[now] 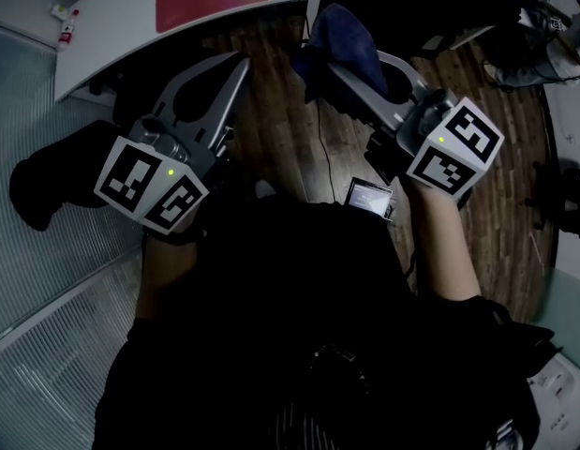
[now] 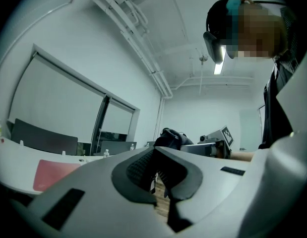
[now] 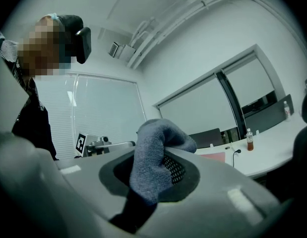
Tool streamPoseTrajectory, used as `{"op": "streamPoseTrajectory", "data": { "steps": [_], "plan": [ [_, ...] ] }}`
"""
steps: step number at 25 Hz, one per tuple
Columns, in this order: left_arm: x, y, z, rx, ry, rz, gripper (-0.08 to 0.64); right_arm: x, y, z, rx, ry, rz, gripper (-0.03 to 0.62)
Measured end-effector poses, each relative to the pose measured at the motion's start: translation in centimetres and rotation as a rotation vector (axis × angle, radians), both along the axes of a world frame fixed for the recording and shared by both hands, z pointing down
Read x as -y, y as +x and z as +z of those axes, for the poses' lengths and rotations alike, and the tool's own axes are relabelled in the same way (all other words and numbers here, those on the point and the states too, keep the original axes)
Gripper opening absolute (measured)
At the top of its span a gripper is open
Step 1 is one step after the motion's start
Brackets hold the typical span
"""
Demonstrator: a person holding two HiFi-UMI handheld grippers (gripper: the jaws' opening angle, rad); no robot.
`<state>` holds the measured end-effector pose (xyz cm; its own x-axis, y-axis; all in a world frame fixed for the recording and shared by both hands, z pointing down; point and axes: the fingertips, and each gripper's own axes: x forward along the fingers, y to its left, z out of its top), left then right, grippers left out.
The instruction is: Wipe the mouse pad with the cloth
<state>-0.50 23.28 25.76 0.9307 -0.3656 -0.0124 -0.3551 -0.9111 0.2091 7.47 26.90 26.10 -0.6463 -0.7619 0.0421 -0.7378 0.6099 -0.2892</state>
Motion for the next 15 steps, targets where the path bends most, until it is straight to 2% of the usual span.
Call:
{"op": "streamPoseTrajectory", "data": {
  "steps": [6,15],
  "plan": [
    [3.4,-3.6,0.8,-0.018,-0.013,0.002,0.008,4.2,-3.6,0.4,-0.005,-0.015,-0.015,0.072],
    [7.0,-9.5,1.8,-0.05,-0.048,-0.065,0.008,8.4,-8.3,1.1,-0.006,-0.044,-0.073,0.072]
  ]
}}
